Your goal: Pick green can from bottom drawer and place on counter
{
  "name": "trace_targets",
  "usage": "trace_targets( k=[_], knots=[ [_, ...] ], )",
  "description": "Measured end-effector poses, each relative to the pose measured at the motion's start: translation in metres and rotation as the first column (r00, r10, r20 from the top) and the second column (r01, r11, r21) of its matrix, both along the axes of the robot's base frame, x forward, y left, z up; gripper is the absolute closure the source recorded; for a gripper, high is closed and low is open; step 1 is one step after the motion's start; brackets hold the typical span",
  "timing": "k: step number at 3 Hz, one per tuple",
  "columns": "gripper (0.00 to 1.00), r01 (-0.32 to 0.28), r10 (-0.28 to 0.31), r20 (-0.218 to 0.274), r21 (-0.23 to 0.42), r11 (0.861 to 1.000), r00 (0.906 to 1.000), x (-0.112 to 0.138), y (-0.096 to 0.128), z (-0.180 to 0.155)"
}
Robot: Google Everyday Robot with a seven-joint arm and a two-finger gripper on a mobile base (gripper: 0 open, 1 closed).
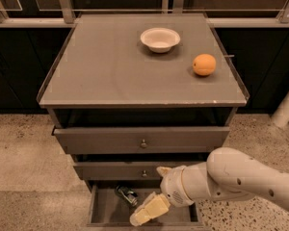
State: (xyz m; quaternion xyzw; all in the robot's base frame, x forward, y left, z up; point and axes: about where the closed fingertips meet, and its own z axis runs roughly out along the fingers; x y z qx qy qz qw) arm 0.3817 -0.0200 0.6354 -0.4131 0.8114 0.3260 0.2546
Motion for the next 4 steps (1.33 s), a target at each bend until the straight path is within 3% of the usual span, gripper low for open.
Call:
trace_targets(
  k=[2,3,4],
  knots=[
    [0.00,0.017,-0.017,0.010,0.019,1.000,0.9998,-0.001,0.008,-0.011],
    [0.00,0.048,-0.050,-0.033,-0.039,0.998,0.9982,-0.013,0.014,-0.050],
    [0.00,0.071,-0.076,-0.039,-0.114,0.991,0.9963,-0.013,0.017,-0.101]
  ],
)
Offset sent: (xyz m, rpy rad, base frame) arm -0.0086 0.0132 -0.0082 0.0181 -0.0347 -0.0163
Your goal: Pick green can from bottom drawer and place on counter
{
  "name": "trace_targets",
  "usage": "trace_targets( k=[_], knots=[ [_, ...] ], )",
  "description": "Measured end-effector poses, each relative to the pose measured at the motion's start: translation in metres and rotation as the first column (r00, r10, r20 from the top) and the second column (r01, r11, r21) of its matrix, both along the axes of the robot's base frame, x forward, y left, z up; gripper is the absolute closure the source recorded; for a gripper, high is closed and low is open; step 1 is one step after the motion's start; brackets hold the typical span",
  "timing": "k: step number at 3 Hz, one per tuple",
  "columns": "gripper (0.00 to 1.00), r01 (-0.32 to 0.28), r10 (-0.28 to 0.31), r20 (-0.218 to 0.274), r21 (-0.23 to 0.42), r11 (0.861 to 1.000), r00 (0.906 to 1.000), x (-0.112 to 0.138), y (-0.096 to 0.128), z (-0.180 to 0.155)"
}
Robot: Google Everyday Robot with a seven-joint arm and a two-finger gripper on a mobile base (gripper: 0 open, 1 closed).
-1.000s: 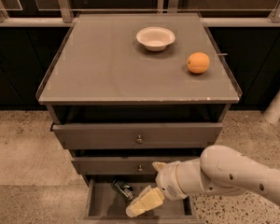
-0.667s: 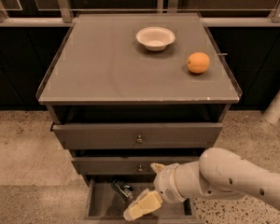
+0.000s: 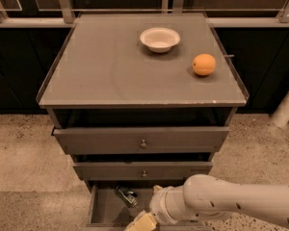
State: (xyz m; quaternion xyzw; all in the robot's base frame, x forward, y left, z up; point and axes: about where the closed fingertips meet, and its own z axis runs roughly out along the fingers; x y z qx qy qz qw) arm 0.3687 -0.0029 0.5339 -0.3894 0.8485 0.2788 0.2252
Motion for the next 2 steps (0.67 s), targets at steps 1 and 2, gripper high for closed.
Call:
trace_targets(
  k=[1,2],
  knots=[
    [0.00,0.038,-0.037,0.003,-0.062,0.997,0.9993,0.015,0.002,-0.050],
    [0.00,0.051,-0.048,0.048,-0.070,0.996,0.9977,0.031,0.009,-0.051]
  ],
)
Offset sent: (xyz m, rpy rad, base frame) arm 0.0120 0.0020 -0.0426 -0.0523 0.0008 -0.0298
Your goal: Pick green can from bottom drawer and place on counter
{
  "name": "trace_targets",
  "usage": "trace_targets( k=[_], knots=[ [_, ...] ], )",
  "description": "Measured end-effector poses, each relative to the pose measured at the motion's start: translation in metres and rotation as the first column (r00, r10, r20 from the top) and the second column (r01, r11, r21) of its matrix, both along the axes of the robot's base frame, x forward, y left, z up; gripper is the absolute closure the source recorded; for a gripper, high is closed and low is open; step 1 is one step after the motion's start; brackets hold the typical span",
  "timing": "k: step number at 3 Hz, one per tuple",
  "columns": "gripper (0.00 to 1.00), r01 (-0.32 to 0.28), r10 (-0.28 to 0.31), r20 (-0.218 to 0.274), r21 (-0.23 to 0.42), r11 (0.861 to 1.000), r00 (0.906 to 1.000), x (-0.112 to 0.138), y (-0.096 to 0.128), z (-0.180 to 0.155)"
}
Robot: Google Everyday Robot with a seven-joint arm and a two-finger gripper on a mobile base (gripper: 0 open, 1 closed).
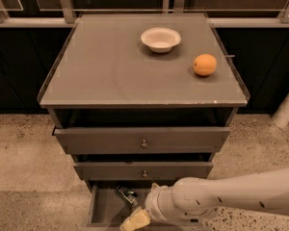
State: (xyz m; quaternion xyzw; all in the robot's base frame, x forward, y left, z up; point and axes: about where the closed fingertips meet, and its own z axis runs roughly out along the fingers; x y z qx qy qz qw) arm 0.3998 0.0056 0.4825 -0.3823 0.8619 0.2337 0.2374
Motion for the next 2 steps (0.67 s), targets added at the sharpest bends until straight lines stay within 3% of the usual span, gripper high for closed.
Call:
trace_targets(
  k=[1,2],
  knots=[
    [0.00,-0.059,0.061,-0.019,0.101,0.993,0.9979,-0.011,0.015,0.006],
    [0.00,-0.077,0.092,-0.038,0.294,0.953,0.9950,-0.016,0.026,0.016]
  ],
)
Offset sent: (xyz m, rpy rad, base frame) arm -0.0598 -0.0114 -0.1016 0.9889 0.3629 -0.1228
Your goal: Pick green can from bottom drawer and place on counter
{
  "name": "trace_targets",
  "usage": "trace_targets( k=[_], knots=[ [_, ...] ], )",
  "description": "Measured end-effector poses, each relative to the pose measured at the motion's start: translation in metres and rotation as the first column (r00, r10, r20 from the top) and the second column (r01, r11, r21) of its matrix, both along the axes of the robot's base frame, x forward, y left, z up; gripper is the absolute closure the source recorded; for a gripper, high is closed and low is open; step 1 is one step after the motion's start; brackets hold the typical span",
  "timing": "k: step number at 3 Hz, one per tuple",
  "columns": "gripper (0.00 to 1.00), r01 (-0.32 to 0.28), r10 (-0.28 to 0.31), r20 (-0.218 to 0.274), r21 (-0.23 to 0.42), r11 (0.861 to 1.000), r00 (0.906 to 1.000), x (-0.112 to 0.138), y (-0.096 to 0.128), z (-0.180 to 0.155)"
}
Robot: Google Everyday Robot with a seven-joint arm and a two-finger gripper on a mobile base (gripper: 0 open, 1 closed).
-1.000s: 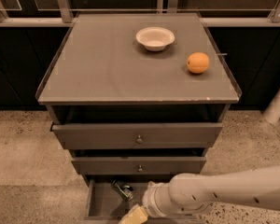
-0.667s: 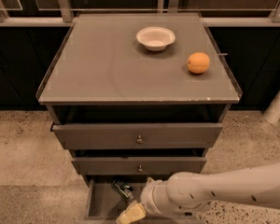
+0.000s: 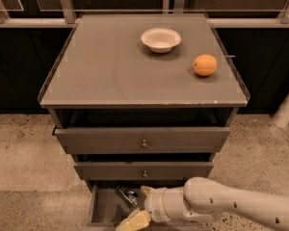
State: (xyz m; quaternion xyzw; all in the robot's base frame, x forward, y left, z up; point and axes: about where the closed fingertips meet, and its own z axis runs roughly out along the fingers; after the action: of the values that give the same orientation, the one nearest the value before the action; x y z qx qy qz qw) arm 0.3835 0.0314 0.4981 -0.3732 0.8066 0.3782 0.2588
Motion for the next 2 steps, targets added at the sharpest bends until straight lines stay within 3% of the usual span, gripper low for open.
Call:
trace_targets(
  k=[1,2],
  knots=[
    [0.00,0.051,-0.038,-0.074,0.180,0.982,0.9965,-0.003,-0.011,-0.018],
    [0.00,0.060,-0.019,-0.159,0.256,0.965,0.9871,-0.022,0.002,-0.042]
  ],
)
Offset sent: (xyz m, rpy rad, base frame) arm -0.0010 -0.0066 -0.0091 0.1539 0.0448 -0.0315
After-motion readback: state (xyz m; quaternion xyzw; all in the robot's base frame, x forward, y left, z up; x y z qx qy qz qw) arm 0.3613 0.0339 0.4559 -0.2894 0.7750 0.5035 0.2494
